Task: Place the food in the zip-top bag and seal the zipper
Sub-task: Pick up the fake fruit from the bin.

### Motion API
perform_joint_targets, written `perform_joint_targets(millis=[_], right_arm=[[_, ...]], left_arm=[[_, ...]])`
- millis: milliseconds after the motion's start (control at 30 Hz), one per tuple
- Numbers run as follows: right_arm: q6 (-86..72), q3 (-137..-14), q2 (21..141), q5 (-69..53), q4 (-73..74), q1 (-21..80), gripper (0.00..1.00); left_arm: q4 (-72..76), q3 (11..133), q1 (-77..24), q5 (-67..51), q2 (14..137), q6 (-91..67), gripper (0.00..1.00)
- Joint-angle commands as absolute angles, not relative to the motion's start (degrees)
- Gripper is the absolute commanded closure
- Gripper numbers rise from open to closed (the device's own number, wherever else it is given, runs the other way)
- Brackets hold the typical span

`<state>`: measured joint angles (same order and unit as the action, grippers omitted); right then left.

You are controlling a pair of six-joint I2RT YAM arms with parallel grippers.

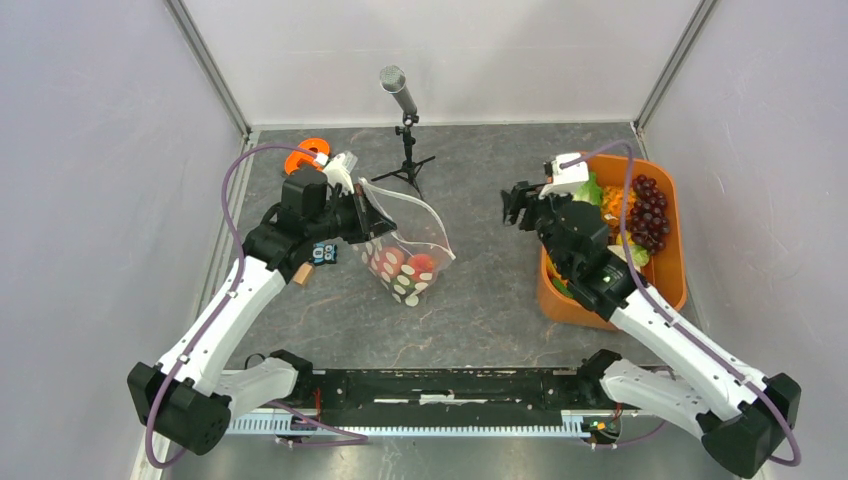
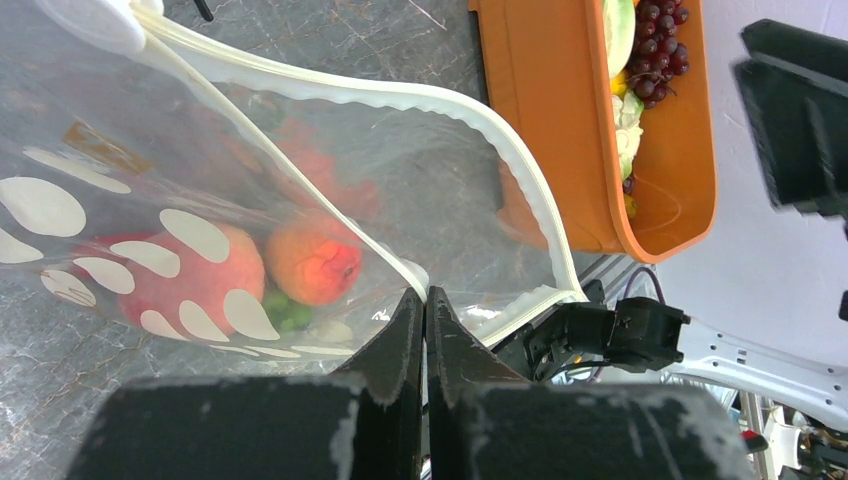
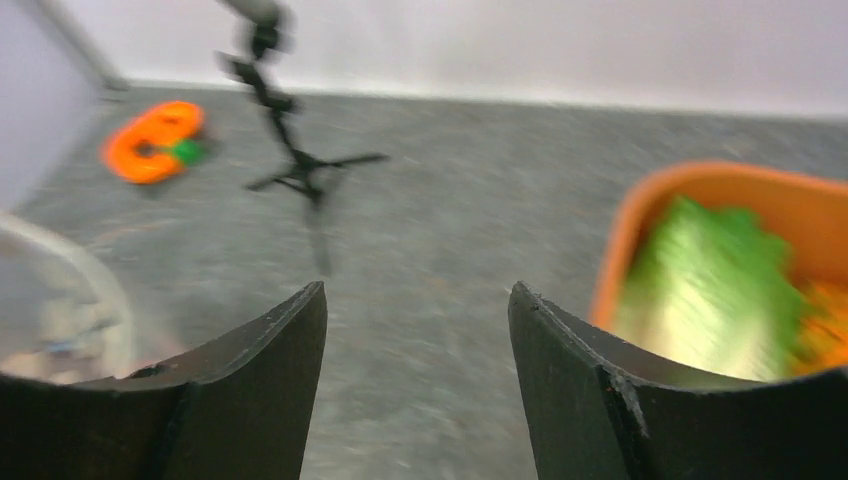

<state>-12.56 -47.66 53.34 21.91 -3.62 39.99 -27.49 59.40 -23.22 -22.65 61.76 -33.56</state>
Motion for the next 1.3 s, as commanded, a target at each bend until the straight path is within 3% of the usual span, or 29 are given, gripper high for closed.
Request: perform_joint_targets(millis=[0,100,467,800,967,1267], right_arm=[[-13.10,-49.48,52.90,30.88,12.10,31.55,0.30],[-14.16,-46.91,50.52,25.58,14.94,24.02,0.35],[-14.73,-40.87,51.50,3.02,17.23,3.51,0.37],[-16.47,-35.04,55.93,-4.60,9.83,1.85,0.31],[-16.46,-30.37,57.19,-2.54,1.68,1.85,0.30],[-16.10,-25.54,63.94,-1.56,-13.65,1.83,0.15]], left_arm=[[-25.22,59.49,-23.29,-24.07,61.68,-32.08,0.98],[-25.22,59.66,-23.26,-23.80,61.95,-32.16,0.98],[-24.53,59.60,-23.33,-24.96,63.21,-31.94,0.98],[-24.86,59.75,-23.29,-25.14,63.88,-31.40,0.98],[-24.87,59.68,-23.34,-25.44,64.40,-31.41,0.98],[-24.87,59.68,-23.30,-25.48,64.22,-31.66,0.98]])
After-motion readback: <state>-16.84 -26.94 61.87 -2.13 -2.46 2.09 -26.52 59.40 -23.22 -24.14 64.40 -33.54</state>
